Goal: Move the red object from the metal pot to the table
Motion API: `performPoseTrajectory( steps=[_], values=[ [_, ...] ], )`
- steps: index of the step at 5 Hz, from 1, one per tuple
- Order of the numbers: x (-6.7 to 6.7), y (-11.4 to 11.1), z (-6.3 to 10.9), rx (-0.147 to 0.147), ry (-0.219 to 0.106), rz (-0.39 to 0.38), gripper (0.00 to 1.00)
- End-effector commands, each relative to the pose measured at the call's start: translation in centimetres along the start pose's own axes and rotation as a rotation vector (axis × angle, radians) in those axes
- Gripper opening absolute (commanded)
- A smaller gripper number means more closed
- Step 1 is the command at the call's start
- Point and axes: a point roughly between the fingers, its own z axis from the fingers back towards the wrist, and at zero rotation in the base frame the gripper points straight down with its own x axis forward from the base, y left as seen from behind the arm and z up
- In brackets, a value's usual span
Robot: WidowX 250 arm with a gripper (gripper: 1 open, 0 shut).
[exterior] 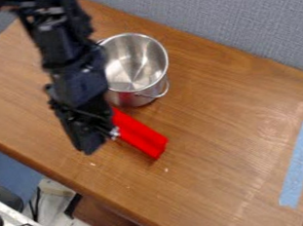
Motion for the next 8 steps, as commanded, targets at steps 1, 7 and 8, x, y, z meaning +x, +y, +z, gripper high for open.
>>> performPoseTrajectory(
  steps=[1,7,8],
  values=[
    [3.1,1.8,2.6,0.039,-0.012,-0.077,0.00],
    [15.1,2.4,3.2,-0.065,-0.229,0.364,0.00],
    [14.5,2.4,7.5,-0.068,-0.298,0.504,0.00]
  ],
)
